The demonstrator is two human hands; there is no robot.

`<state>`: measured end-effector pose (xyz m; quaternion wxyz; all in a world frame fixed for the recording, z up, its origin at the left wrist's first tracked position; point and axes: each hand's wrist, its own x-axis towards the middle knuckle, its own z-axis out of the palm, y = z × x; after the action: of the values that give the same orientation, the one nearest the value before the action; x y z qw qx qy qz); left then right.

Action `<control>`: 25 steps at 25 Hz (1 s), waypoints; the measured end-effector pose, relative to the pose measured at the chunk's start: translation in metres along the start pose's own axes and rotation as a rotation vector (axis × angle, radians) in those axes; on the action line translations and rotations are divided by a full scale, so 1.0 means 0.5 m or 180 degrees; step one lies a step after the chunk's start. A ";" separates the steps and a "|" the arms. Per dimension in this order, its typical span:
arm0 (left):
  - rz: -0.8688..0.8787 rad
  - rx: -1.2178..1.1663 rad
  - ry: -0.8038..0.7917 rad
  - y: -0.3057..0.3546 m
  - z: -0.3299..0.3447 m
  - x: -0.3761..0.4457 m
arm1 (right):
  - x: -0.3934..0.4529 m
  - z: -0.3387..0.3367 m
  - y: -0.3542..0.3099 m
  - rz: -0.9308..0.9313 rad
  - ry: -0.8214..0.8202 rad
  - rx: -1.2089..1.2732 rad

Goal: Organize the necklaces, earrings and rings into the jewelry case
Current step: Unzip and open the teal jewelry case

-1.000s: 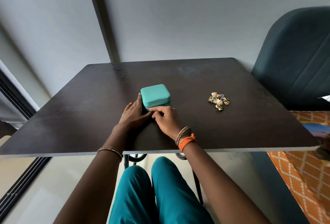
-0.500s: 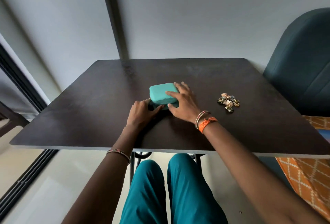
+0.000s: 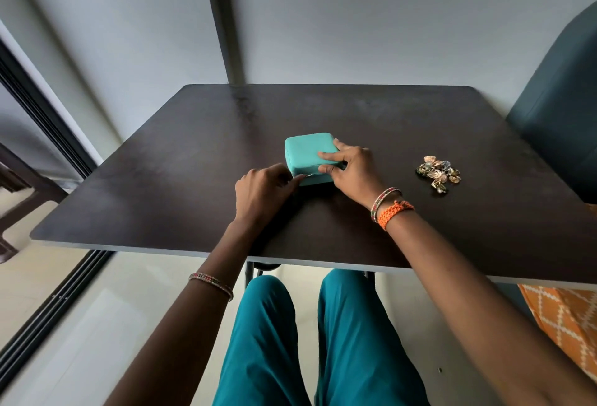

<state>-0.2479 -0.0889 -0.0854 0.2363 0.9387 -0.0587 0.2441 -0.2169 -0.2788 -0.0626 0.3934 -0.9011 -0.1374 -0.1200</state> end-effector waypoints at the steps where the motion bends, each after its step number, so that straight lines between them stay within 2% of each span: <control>1: -0.0085 0.0058 -0.0011 0.006 -0.002 -0.001 | -0.001 0.001 -0.001 0.0013 0.0019 -0.0011; 6: -0.0359 0.0851 -0.0116 0.051 0.020 -0.002 | -0.004 0.008 -0.003 0.0023 0.0112 -0.0066; 9: -0.0471 0.0905 -0.0268 0.067 0.022 -0.002 | -0.008 0.011 -0.002 -0.0014 0.0151 -0.0108; 12: -0.0298 0.0909 -0.0275 0.076 0.018 -0.006 | -0.010 0.008 -0.003 -0.0049 0.0179 -0.0197; 17: 0.0069 0.0480 0.0050 0.083 0.012 -0.016 | -0.011 0.009 0.002 -0.0077 0.0218 -0.0183; 19: -0.0222 0.0155 0.0299 0.074 0.008 -0.022 | -0.012 0.008 0.007 -0.0071 0.0246 -0.0074; 23: -0.1388 -0.0640 0.0487 0.045 0.003 -0.021 | -0.009 0.001 0.017 -0.0085 0.0161 0.0021; 25: -0.1746 -0.0845 0.0478 0.024 0.008 -0.001 | -0.004 -0.003 0.019 -0.0052 0.0076 0.0068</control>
<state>-0.2494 -0.1013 -0.0837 0.4175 0.8598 0.1830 0.2300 -0.2156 -0.2865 -0.0686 0.4036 -0.8942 -0.1414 -0.1324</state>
